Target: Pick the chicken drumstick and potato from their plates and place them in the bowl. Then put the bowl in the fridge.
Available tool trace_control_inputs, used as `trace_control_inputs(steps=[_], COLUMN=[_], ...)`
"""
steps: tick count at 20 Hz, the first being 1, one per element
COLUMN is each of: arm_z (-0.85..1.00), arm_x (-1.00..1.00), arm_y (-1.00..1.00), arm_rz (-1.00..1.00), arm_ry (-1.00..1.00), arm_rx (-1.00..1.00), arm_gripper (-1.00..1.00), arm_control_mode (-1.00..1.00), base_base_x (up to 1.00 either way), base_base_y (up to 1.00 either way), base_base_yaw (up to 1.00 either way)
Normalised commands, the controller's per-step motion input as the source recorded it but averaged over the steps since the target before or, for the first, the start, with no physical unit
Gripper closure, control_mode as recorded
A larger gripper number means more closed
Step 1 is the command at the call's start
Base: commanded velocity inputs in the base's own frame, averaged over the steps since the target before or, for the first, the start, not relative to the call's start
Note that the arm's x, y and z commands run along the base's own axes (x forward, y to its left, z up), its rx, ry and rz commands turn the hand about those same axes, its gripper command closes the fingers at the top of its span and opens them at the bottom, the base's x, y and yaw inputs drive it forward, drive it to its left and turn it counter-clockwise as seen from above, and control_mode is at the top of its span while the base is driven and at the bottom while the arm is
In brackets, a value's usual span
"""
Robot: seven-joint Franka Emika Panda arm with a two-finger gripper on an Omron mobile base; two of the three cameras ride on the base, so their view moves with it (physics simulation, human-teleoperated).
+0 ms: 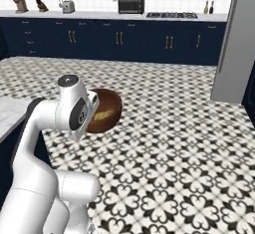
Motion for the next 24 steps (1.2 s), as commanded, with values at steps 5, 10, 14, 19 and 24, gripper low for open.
trace_control_inputs(steps=[5,10,14,19,24], arm_z=[0.0,0.0,0.0,0.0,0.0], arm_x=[0.0,0.0,0.0,0.0,0.0], arm_y=[0.0,0.0,0.0,0.0,0.0], arm_rz=[0.0,0.0,0.0,0.0,0.0], arm_ry=[0.0,0.0,0.0,0.0,0.0], arm_rx=[0.0,0.0,0.0,0.0,0.0], arm_gripper=[1.0,1.0,1.0,1.0,1.0], arm_control_mode=[1.0,1.0,1.0,1.0,1.0], base_base_x=[1.0,1.0,1.0,1.0,1.0], base_base_y=[0.0,-0.01,-0.02,-0.14,-0.17], base_base_yaw=[-0.09,-0.07,-0.02,0.0,0.0])
